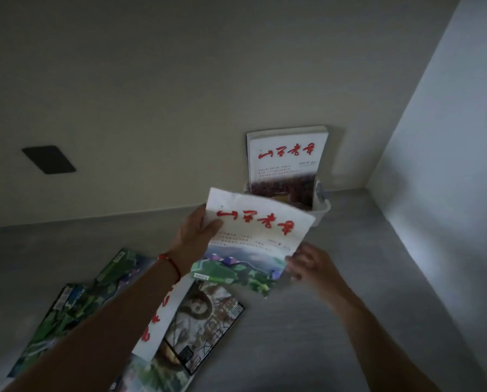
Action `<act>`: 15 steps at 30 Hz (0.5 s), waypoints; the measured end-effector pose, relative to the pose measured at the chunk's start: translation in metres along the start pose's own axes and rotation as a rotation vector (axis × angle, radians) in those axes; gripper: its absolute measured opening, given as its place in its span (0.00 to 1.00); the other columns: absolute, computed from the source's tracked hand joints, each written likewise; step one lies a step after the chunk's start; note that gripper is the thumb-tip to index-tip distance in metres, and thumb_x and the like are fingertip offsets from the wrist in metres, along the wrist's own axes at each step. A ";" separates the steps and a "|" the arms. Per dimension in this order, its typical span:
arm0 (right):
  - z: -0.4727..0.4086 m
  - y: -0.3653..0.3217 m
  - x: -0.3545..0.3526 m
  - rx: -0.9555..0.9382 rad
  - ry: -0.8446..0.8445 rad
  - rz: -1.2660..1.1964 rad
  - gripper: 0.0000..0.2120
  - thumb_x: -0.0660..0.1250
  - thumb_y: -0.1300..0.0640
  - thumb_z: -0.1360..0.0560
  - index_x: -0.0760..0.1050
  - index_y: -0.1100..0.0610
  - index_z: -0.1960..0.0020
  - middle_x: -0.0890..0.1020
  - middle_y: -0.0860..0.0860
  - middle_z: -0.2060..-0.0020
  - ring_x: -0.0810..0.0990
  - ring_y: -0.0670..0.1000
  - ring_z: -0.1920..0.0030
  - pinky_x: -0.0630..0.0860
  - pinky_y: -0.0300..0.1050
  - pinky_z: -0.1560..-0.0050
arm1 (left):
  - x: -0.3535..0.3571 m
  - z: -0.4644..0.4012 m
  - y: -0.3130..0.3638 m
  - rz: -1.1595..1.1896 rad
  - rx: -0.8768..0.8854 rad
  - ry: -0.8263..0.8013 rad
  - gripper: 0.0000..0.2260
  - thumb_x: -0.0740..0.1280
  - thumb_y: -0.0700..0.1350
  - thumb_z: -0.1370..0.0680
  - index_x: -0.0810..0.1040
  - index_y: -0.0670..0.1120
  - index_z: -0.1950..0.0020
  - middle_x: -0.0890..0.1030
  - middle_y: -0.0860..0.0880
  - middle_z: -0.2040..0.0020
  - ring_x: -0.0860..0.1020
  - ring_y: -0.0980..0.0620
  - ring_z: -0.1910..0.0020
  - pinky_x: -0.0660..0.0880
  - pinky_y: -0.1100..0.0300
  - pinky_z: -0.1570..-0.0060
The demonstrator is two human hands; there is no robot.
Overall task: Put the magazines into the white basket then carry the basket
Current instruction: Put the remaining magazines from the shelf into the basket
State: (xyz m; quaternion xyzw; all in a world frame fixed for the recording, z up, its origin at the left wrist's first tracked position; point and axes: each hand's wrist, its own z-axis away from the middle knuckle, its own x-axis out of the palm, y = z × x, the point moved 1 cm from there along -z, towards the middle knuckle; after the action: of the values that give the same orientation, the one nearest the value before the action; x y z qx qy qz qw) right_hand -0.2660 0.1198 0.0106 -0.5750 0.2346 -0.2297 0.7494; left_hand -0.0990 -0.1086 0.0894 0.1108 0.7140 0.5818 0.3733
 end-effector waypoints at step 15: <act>-0.133 -0.149 -0.123 -0.407 0.348 0.635 0.10 0.70 0.55 0.24 0.84 0.57 0.46 0.87 0.51 0.51 0.84 0.48 0.58 0.83 0.47 0.54 | 0.060 -0.111 0.071 0.050 -0.055 0.231 0.08 0.69 0.43 0.25 0.84 0.44 0.48 0.86 0.41 0.55 0.85 0.40 0.55 0.82 0.41 0.51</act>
State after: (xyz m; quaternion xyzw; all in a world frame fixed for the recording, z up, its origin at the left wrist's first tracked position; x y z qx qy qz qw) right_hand -0.4553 0.0600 0.1349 -0.5633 0.5640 -0.0298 0.6031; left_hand -0.2342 -0.1349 0.1346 0.0505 0.7331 0.6193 0.2767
